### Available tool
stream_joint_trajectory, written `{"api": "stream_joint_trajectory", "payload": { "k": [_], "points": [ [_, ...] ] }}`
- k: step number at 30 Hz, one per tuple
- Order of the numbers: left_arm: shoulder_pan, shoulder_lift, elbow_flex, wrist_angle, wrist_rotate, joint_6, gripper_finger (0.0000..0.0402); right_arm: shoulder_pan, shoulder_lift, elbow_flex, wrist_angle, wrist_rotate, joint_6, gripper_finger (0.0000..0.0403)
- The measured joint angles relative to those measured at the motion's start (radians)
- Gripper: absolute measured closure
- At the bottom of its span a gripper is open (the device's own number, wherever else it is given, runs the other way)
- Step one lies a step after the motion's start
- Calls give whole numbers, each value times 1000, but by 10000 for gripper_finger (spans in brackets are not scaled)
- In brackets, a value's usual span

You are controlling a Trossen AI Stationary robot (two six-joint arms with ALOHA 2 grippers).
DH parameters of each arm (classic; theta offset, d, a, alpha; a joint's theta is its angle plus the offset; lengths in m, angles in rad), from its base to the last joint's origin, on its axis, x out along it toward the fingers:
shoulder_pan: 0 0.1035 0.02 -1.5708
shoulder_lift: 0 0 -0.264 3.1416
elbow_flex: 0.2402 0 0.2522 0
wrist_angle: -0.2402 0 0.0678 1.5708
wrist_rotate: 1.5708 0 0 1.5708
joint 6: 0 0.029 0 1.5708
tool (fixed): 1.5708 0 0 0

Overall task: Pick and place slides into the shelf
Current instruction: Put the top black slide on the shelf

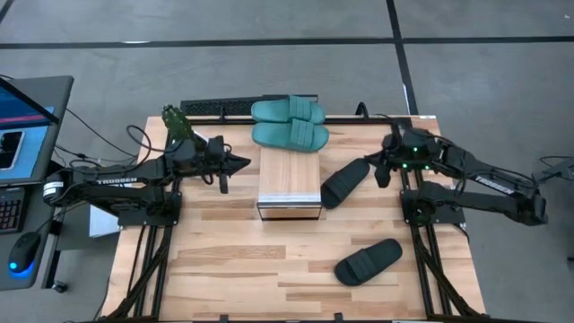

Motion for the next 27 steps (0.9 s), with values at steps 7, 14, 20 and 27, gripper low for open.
{"api": "stream_joint_trajectory", "payload": {
  "k": [7, 14, 20, 27],
  "points": [
    [-94, 0, 0, 153, -106, -1, 401, -7, 51, -4, -88, 187, 81, 403],
    [-198, 0, 0, 205, -277, -9, 401, -91, 177, -5, -139, 226, 172, 403],
    [-264, 0, 0, 202, -335, -16, 401, -175, 327, -5, -157, 153, 153, 396],
    [-300, 0, 0, 201, -359, -16, 401, -208, 507, -5, -104, 51, 81, 316]
  ]
}}
